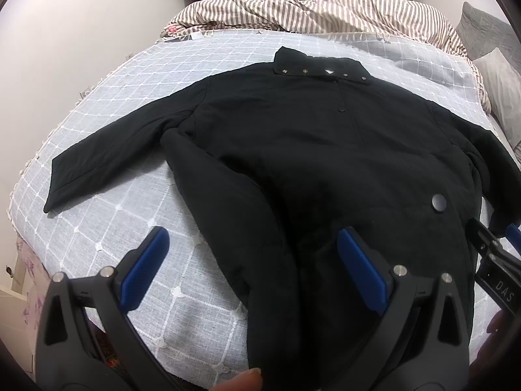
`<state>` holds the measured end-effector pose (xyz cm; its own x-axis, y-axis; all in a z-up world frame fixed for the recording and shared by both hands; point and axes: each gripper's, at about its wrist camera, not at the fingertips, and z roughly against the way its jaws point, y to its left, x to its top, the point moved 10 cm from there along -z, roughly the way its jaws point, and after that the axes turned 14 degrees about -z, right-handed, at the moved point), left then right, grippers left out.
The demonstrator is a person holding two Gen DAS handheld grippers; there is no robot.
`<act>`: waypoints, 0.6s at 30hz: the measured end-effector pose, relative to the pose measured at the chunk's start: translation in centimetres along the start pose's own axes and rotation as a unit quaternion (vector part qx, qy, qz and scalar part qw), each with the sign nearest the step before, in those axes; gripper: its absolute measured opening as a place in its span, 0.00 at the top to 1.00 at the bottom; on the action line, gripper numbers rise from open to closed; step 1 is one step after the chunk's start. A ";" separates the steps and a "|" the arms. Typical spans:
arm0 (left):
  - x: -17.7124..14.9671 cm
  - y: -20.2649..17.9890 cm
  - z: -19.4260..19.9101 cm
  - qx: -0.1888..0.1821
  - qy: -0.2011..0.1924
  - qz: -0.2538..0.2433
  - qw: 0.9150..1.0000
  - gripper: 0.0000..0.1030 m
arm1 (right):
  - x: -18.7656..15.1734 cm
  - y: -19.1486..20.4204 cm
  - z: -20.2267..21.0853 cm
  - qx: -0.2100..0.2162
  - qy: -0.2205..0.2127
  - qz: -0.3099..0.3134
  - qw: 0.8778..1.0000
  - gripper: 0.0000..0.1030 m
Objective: Fold large clothes
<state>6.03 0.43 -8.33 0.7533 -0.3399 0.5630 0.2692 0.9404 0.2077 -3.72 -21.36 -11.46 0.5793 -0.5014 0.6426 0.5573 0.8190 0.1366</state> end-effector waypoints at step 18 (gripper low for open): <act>-0.1 -0.1 -0.1 0.000 0.001 0.001 1.000 0.01 | 0.0 0.0 -0.1 -0.002 0.000 0.002 1.000 0.00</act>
<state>5.99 0.36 -8.49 0.7551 -0.3378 0.5619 0.2679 0.9412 0.2058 -3.67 -21.33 -11.55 0.5811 -0.4978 0.6438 0.5572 0.8200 0.1310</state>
